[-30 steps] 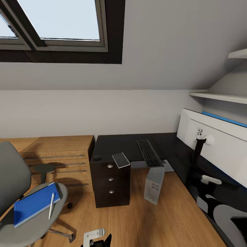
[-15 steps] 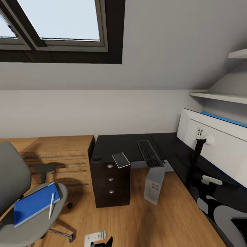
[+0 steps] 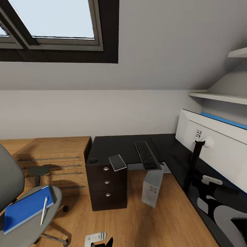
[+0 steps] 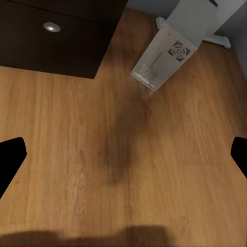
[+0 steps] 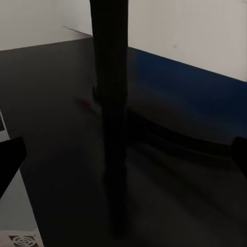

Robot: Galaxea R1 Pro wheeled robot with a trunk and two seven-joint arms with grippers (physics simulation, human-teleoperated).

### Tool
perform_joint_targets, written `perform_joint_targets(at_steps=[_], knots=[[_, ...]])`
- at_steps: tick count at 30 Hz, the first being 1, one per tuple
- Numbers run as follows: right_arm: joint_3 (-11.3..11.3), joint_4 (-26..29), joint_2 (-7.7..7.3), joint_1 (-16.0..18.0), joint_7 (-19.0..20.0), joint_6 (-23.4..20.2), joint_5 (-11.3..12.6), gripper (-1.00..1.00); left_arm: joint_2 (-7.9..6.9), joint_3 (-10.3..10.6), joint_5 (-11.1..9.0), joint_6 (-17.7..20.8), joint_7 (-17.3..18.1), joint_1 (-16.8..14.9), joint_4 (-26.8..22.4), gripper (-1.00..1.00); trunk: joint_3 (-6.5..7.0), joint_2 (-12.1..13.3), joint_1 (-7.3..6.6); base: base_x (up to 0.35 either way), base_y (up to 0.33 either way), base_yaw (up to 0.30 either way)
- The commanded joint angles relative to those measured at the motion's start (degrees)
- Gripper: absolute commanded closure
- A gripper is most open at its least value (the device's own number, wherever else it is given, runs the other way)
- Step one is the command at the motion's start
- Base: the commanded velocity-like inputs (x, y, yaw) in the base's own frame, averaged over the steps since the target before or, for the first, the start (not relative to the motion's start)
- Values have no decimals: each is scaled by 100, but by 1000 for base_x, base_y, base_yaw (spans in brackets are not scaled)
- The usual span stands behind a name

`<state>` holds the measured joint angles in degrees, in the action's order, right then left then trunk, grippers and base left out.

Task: In the bedroom, organize the workspace by keeping the computer under the desk, ensuring the monitor is on the desk, placing the keyboard on the desk next to the monitor, placing the mouse on the desk next to the keyboard, moving the folder from the swivel chair onto the desk next to the mouse, stacking the notebook on top of the folder with the pen on top of the notebook, and positioning the swivel chair next to the desk.

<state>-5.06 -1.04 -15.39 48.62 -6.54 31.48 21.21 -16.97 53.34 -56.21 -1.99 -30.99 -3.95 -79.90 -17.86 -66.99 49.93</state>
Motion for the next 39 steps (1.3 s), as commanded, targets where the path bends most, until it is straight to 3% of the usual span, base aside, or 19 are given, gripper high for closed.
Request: perform_joint_targets(at_steps=[1,39], knots=[[-49,-11,1,7,-23,16,22,-100,-6,18,-39,-21,-33,-9,-8,-100,-7,-5,1,49,-46,0],[-47,-10,-8,7,-23,16,15,-100,1,19,-16,-25,-13,-9,185,-100,-7,-5,1,86,-18,0]])
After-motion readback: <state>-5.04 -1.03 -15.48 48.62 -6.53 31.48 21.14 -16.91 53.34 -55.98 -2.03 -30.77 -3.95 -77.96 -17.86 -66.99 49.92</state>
